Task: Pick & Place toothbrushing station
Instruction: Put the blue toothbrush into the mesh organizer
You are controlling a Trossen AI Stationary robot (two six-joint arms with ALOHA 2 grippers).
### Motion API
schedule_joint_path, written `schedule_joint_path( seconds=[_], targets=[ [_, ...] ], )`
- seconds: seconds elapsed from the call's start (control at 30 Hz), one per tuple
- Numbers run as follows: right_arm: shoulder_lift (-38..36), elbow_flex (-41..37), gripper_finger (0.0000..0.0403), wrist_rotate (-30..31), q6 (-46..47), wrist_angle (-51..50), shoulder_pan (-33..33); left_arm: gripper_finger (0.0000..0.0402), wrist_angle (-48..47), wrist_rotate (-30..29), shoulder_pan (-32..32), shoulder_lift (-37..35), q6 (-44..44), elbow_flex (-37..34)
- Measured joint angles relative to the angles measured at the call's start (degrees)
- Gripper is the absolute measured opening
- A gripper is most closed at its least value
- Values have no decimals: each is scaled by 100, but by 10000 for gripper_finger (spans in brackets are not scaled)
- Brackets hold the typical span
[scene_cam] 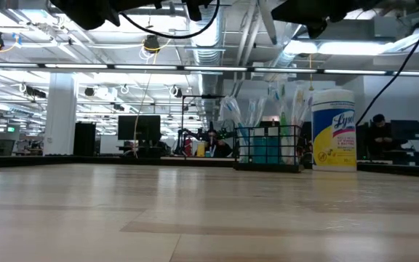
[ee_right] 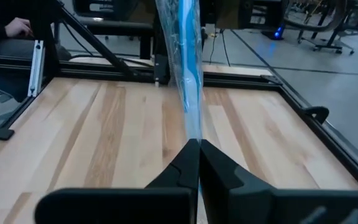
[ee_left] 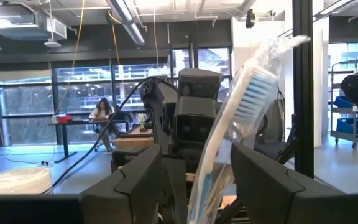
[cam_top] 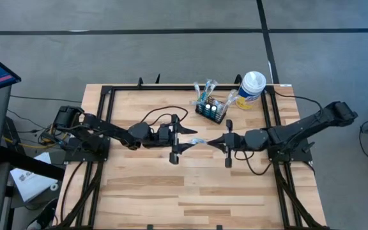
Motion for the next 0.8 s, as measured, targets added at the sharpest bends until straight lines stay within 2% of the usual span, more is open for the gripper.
schedule_joint_path(
  seconds=[0.2, 0.5, 0.8],
  targets=[
    [39, 0, 0, -219, -29, 90, -168, 143, -8, 0, 16, 0, 1, 0],
    [117, 2, 0, -400, -18, 156, -202, 13, -9, 483, 179, 0, -15, 0],
    [206, 0, 0, -570, -15, 292, -251, 3, 4, 435, 179, 0, 0, 2]
  ],
)
